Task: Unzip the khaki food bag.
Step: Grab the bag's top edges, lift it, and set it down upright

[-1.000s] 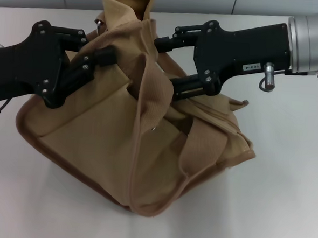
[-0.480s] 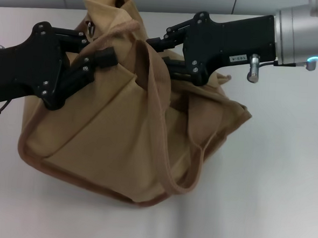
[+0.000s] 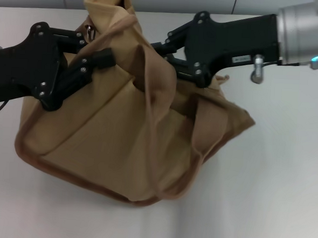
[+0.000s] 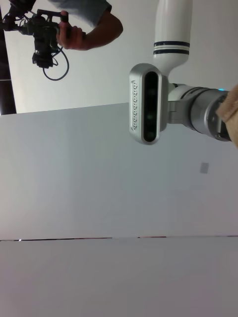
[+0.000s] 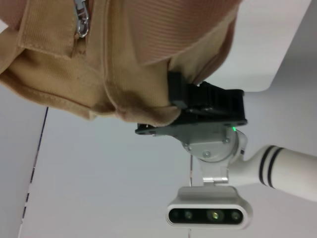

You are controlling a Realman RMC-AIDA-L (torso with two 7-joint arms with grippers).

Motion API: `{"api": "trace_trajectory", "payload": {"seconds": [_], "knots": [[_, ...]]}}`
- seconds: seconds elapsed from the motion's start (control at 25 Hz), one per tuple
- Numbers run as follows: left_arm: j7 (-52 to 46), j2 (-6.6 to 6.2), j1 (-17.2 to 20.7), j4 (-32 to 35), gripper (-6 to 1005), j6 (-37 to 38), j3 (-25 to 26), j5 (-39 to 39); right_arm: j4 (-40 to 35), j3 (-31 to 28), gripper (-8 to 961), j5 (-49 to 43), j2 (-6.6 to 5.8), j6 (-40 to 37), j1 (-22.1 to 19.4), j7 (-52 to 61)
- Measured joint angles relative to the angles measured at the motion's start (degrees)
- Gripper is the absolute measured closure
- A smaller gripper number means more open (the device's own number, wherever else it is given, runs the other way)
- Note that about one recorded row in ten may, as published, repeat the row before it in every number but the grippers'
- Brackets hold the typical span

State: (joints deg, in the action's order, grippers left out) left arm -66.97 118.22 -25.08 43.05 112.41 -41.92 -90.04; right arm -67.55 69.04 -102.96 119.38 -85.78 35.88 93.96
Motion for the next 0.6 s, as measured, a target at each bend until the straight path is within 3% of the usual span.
{"api": "trace_trajectory", "payload": {"seconds": [0.12,0.6], "knots": [[0.0,-0.06,0.1,0.1,905,0.0,0.0,0.0,-0.7,-2.6,793,-0.1,-0.2,-2.4,-0.2,0.5],[0.0,-0.19,-0.8,0.8,905,0.2,-0.6,-0.4,0.2,-1.8,626,-3.2,-0.06,-1.9,2.2,0.5]]}}
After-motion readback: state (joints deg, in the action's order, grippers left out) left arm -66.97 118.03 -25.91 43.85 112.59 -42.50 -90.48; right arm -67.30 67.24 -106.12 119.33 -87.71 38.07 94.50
